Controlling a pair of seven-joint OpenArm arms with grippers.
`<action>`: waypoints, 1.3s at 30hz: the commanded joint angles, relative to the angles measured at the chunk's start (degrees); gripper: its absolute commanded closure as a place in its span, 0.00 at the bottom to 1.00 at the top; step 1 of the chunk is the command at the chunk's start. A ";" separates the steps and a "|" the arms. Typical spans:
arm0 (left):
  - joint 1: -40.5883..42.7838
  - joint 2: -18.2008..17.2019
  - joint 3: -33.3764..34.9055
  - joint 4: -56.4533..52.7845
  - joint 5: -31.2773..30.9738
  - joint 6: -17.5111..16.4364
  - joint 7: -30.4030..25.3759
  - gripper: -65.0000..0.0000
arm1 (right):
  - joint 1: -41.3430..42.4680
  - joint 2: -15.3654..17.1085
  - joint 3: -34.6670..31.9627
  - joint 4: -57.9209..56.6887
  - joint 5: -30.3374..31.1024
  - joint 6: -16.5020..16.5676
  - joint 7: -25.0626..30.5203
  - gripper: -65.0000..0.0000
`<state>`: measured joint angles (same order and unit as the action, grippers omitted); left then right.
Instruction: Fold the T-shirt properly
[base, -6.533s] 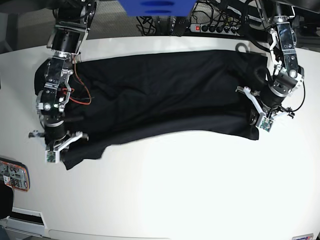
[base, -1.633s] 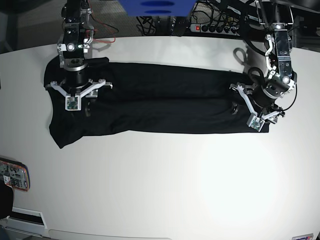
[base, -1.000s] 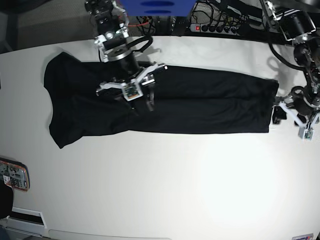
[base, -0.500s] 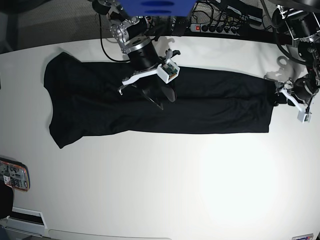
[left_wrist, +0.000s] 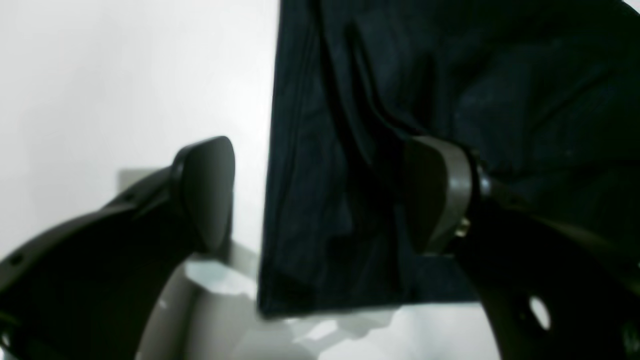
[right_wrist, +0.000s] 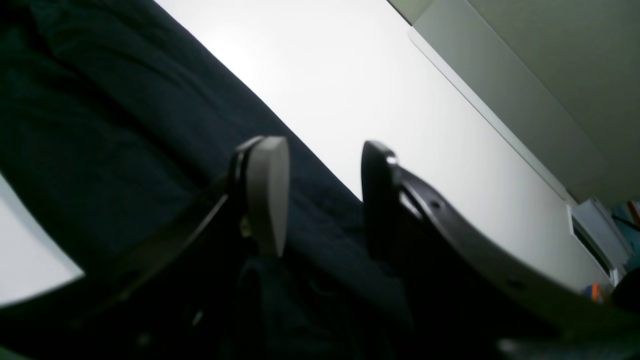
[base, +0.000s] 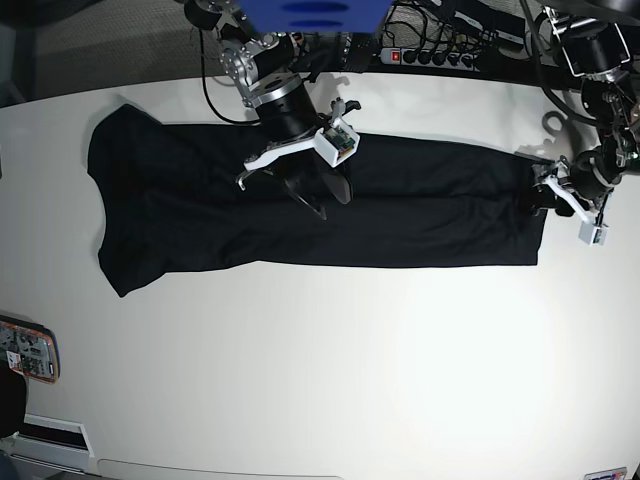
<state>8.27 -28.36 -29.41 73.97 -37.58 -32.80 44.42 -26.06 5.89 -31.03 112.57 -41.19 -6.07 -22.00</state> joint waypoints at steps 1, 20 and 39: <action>0.21 0.01 0.88 0.18 0.18 0.14 1.86 0.23 | -0.88 -4.09 -3.57 0.35 -2.37 -2.77 1.38 0.65; 2.32 -1.49 -1.05 8.00 0.00 0.22 1.86 0.23 | -1.58 -4.26 -3.30 0.35 -2.37 -2.77 1.30 0.65; 3.11 -3.68 -7.29 6.95 -0.26 0.31 2.04 0.23 | -1.50 -4.35 -3.48 0.35 -2.37 -2.77 1.30 0.65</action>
<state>11.90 -30.96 -36.29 80.09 -36.84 -32.25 47.46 -26.68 5.87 -31.03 112.62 -41.25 -6.50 -22.24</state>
